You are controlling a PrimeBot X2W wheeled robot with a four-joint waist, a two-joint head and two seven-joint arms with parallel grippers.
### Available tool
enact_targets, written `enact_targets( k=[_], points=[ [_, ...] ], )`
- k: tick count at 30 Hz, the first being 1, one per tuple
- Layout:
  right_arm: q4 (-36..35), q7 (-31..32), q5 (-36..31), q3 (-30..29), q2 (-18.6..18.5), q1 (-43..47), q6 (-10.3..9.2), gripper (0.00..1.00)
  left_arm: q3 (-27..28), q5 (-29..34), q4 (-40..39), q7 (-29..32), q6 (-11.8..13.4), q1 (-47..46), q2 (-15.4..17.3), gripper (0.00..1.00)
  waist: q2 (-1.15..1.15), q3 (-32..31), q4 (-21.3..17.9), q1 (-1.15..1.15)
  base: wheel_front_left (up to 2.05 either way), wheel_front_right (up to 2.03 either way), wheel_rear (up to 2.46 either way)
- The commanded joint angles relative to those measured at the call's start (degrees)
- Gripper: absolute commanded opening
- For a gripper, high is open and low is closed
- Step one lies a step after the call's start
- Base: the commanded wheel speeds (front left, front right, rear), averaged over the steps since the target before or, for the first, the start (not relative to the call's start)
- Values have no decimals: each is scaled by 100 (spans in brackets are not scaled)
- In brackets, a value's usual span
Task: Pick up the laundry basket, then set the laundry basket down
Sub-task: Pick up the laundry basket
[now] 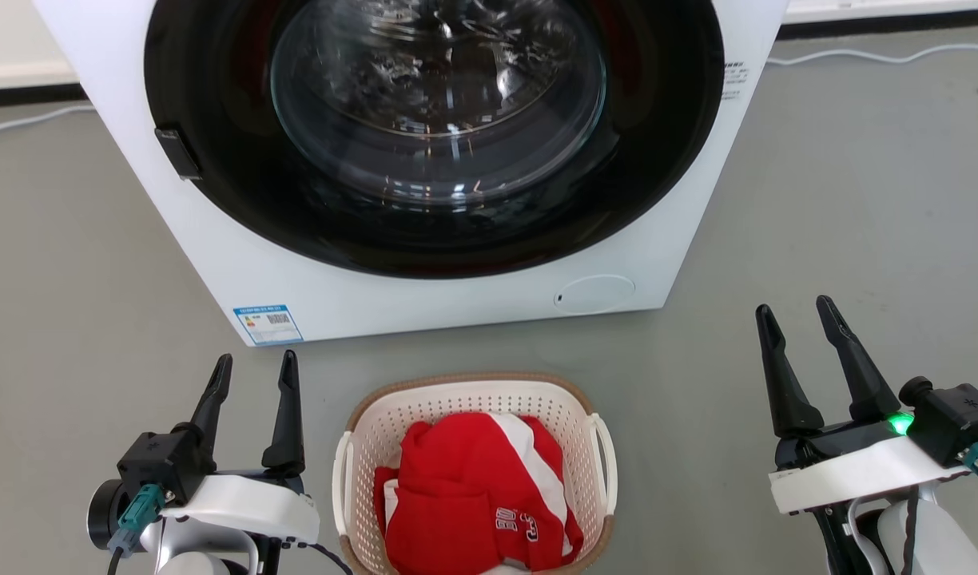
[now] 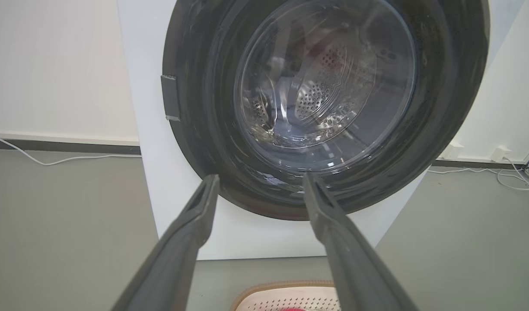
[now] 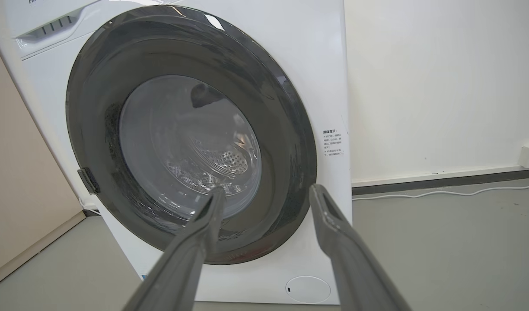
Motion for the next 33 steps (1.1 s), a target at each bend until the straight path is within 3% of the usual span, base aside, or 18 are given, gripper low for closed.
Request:
enact_targets(
  k=[1, 17, 33],
  points=[
    [-113, -37, 4, 89, -84, -53, 41, 100, 153, -42, -147, -34, 48, -132, 62, 100, 0, 57, -1, 0, 0, 0, 0],
    [253, -37, 176, 264, -120, -602, 41, 100, 85, 9, 378, -34, -17, -699, 62, 100, 0, 1058, -10, 0, 0, 0, 0],
    [1445, -37, 586, 666, -172, -1411, 41, 100, 205, 89, 2035, -34, -203, -1866, 84, 100, 0, 2222, 80, 0, 0, 0, 0]
  ],
)
